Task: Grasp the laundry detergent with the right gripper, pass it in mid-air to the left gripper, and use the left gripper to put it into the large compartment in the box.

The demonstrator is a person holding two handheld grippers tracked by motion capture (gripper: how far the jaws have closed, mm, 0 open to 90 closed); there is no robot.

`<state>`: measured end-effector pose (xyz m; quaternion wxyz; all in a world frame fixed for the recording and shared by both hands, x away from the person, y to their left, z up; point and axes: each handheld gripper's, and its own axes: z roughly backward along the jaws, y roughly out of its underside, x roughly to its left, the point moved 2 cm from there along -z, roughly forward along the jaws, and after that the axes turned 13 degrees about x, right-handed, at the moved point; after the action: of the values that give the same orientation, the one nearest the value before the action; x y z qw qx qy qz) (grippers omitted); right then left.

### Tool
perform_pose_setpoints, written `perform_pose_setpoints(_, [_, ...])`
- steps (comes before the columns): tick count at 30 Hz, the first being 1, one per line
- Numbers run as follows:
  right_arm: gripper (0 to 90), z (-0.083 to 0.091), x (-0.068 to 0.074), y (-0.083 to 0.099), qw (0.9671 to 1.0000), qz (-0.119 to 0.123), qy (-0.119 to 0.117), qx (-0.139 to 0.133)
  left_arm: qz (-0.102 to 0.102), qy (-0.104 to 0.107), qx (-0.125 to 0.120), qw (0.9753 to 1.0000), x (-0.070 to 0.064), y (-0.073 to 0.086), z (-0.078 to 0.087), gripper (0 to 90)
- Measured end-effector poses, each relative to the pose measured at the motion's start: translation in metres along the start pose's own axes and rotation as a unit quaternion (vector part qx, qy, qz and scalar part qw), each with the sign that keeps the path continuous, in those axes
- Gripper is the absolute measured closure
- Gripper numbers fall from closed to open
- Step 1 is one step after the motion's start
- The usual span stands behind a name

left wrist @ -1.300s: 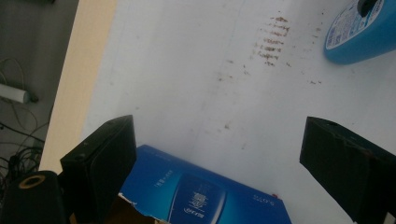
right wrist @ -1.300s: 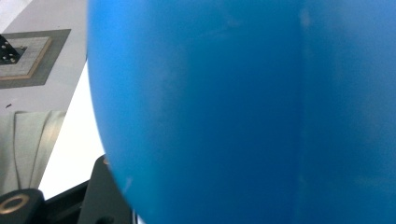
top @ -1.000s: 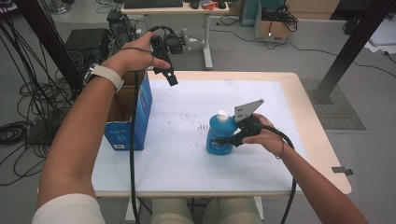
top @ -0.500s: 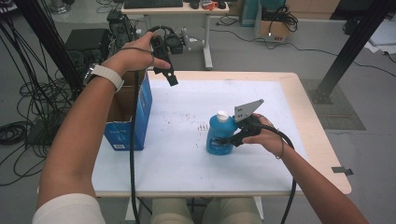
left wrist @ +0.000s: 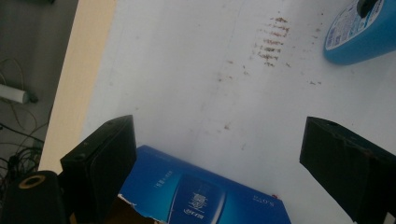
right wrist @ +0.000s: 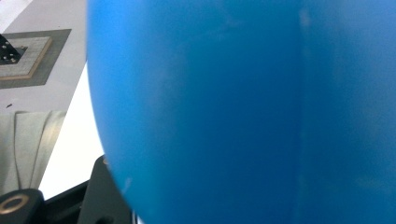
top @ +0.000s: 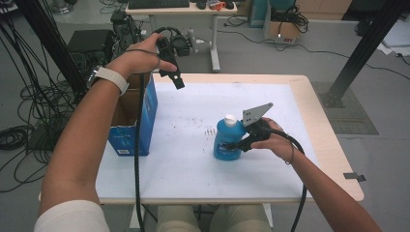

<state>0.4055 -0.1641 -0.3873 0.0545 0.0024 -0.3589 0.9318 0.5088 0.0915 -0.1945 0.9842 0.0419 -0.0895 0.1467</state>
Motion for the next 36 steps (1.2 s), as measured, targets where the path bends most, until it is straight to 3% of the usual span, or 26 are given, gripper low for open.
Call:
perform_pose_setpoints(20, [43.1,-0.0007,-0.0023,-0.0002,0.9999,0.015,0.003,-0.005,0.001,-0.001,0.002,1.0,0.0,0.0002,-0.0006,11.3])
perform_pose_setpoints(25, [43.1,0.0,-0.0008,0.0003,1.0,0.004,0.001,0.0,0.003,-0.001,0.002,1.0,0.0,0.0004,-0.0008,11.3])
perform_pose_setpoints(26, [43.1,-0.0008,-0.0023,-0.0002,0.9999,0.014,0.002,-0.006,0.002,-0.001,0.002,1.0,0.0,0.0004,-0.0006,11.3])
perform_pose_setpoints(36, [43.1,-0.0007,-0.002,-0.0002,0.9999,0.011,0.0,-0.005,0.003,-0.002,0.001,1.0,0.0002,0.001,-0.0007,11.3])
